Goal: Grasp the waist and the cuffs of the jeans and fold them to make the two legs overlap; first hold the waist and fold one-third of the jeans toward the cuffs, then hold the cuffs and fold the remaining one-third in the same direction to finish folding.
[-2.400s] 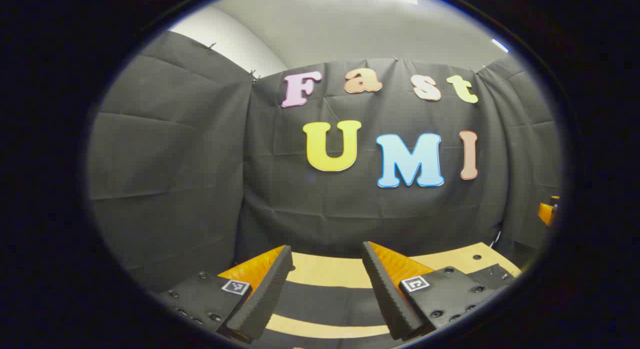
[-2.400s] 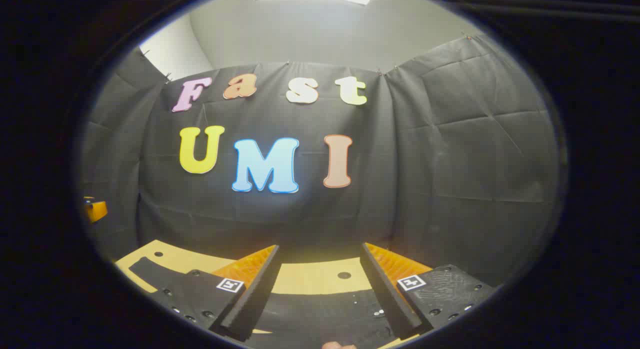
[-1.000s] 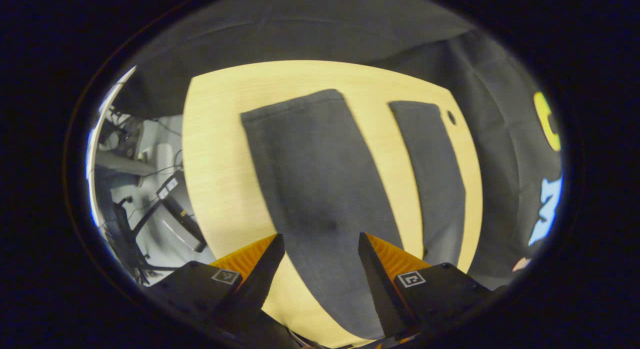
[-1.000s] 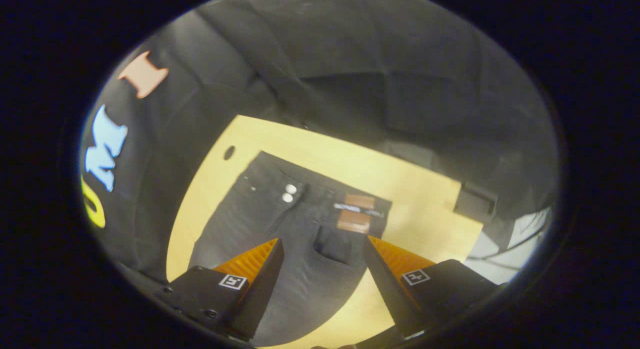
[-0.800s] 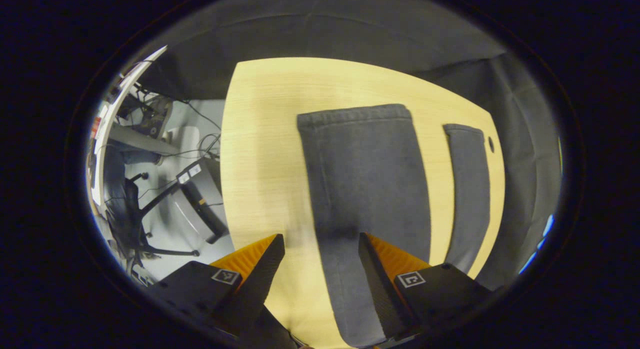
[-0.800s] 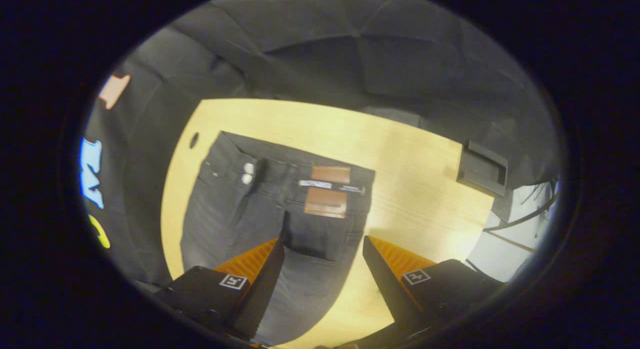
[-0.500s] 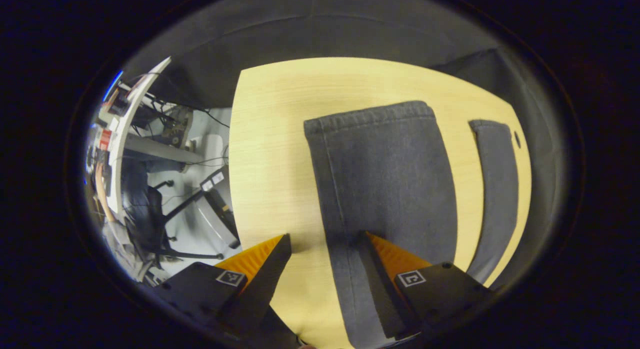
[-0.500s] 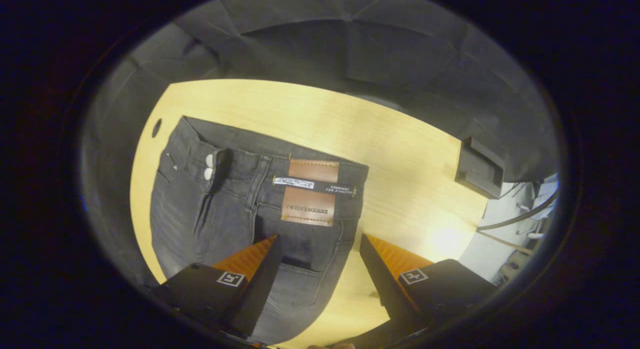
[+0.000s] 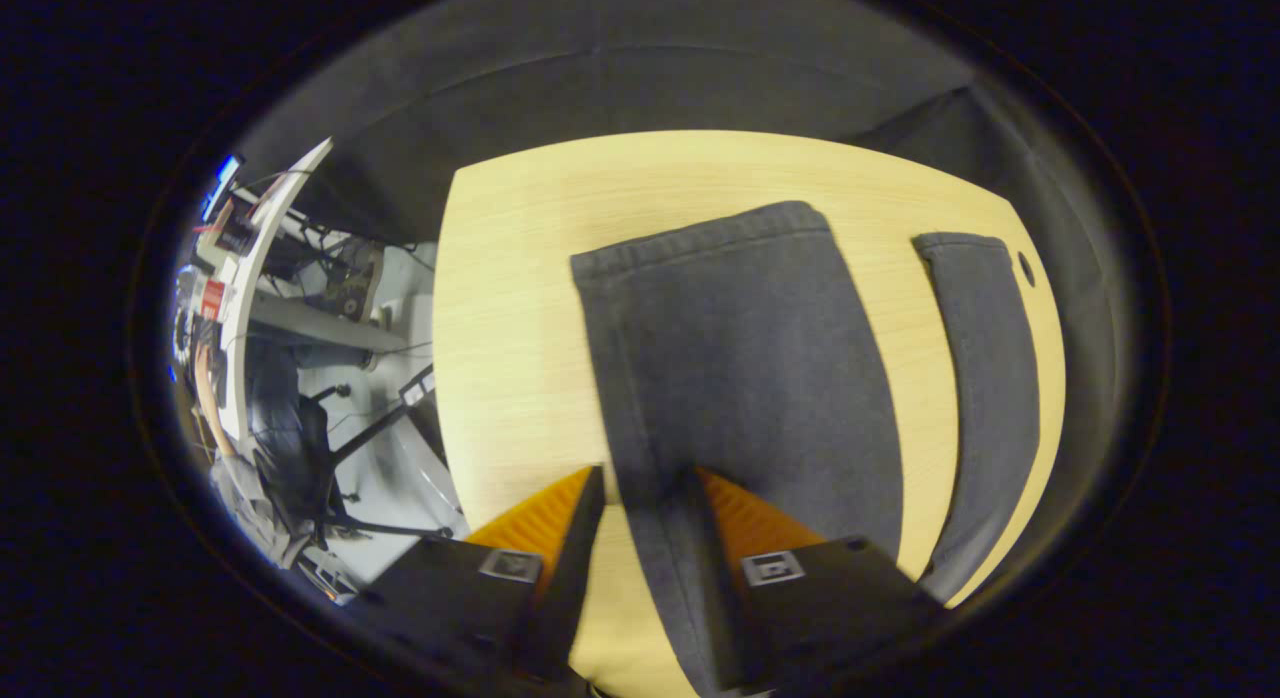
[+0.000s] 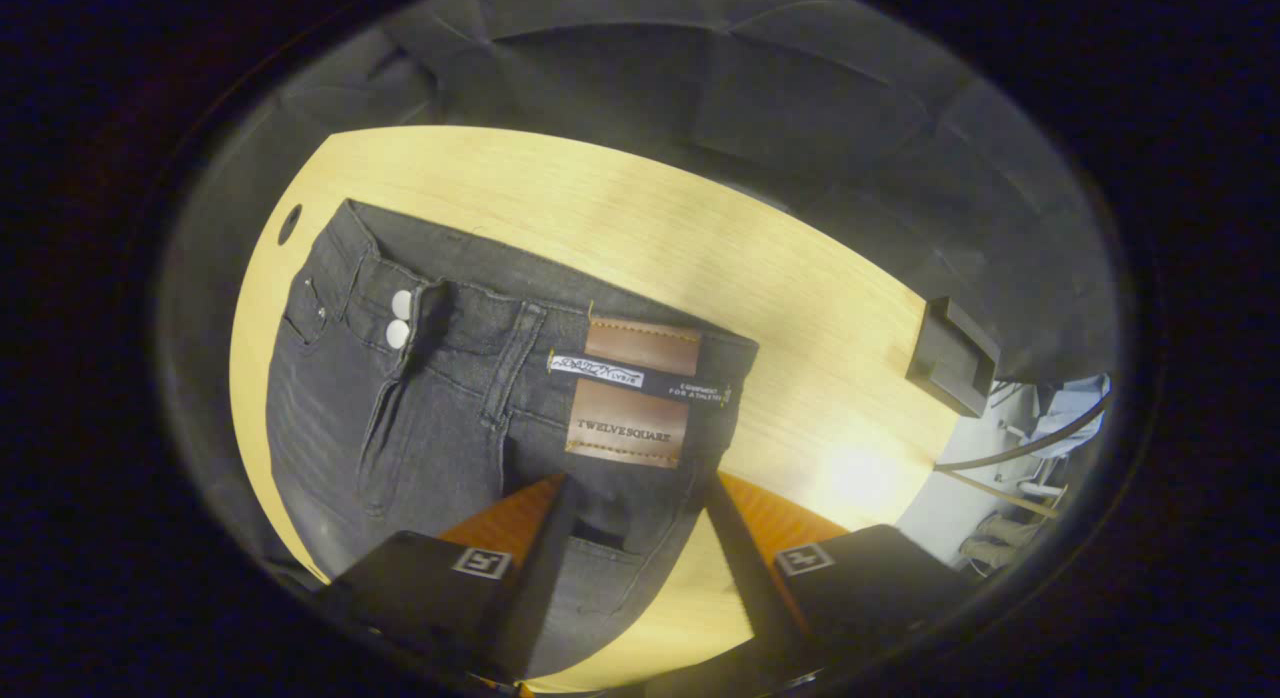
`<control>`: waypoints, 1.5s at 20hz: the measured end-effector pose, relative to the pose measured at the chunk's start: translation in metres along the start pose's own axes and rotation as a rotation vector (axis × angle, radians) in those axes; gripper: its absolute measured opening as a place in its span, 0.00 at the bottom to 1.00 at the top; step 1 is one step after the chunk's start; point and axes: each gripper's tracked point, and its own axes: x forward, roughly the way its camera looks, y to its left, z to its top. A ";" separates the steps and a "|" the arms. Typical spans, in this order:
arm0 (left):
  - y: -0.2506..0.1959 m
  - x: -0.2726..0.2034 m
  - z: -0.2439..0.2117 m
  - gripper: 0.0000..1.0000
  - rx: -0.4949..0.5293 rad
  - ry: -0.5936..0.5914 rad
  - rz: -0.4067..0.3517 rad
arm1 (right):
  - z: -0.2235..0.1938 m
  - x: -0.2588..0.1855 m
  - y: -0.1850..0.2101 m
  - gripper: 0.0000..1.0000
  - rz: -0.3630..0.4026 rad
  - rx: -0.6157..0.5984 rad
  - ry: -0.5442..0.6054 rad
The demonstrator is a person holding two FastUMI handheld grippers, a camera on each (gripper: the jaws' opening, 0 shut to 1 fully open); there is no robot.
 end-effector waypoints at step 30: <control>-0.354 -0.034 0.113 0.07 0.163 -0.013 -0.260 | 0.089 -0.069 0.215 0.06 0.514 0.333 0.003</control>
